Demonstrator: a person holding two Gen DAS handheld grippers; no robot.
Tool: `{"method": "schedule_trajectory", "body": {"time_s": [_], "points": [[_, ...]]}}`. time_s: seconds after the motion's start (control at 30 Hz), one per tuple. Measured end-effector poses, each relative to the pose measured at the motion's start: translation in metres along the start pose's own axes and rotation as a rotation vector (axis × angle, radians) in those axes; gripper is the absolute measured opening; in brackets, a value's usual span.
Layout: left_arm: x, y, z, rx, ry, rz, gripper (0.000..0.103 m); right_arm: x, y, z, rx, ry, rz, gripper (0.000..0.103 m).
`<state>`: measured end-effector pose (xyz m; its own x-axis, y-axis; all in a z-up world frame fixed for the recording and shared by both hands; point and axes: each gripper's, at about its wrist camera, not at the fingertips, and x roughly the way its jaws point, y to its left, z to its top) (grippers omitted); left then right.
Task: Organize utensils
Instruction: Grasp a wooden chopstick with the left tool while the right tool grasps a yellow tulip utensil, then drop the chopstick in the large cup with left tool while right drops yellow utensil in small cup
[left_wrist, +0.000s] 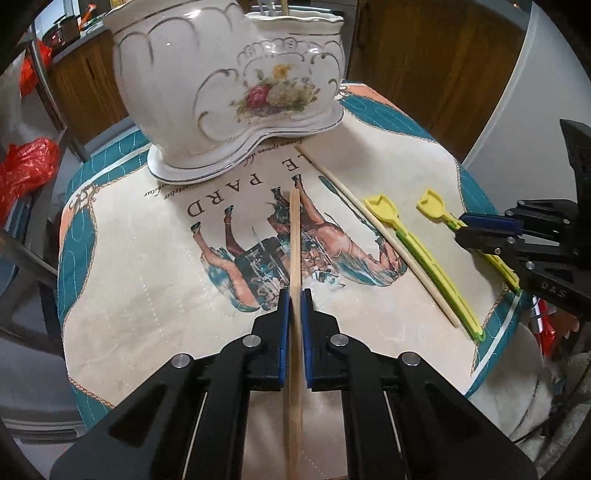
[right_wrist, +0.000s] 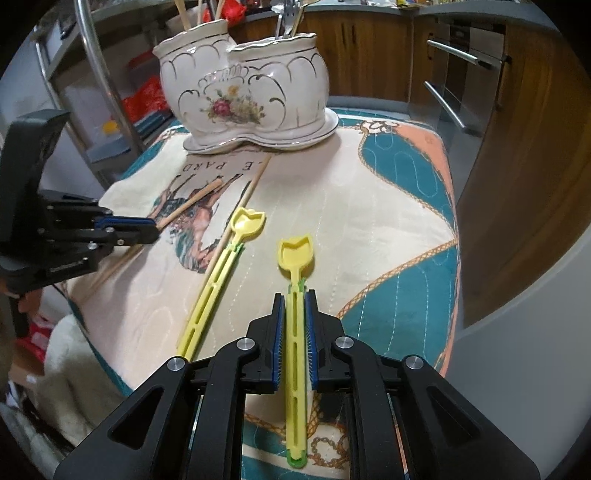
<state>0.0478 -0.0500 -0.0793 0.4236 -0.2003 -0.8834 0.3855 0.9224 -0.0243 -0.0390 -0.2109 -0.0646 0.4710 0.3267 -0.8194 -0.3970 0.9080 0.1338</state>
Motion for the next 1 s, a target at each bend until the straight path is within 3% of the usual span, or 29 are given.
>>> {"method": "schedule_trajectory", "body": {"time_s": [0.2, 0.27, 0.37, 0.57, 0.73, 1.0], "points": [[0.000, -0.002, -0.005, 0.005, -0.045, 0.019, 0.009, 0.005, 0.005, 0.005, -0.043, 0.010, -0.031, 0.019], [0.002, -0.005, -0.003, 0.012, -0.055, 0.019, 0.006, 0.005, 0.006, 0.007, -0.048, 0.006, -0.039, 0.011], [-0.001, 0.000, -0.006, 0.010, -0.073, -0.006, 0.006, 0.001, 0.008, 0.008, -0.049, -0.014, -0.039, 0.011], [-0.034, 0.014, -0.018, 0.025, -0.252, -0.054, 0.006, -0.027, 0.013, 0.015, -0.039, -0.180, -0.014, 0.011], [-0.064, 0.033, -0.026, 0.014, -0.410, -0.047, 0.006, -0.050, 0.026, 0.025, -0.082, -0.327, -0.026, 0.011], [-0.113, 0.065, -0.021, -0.085, -0.702, -0.082, 0.006, -0.073, 0.034, 0.048, -0.075, -0.525, -0.023, 0.011]]}}
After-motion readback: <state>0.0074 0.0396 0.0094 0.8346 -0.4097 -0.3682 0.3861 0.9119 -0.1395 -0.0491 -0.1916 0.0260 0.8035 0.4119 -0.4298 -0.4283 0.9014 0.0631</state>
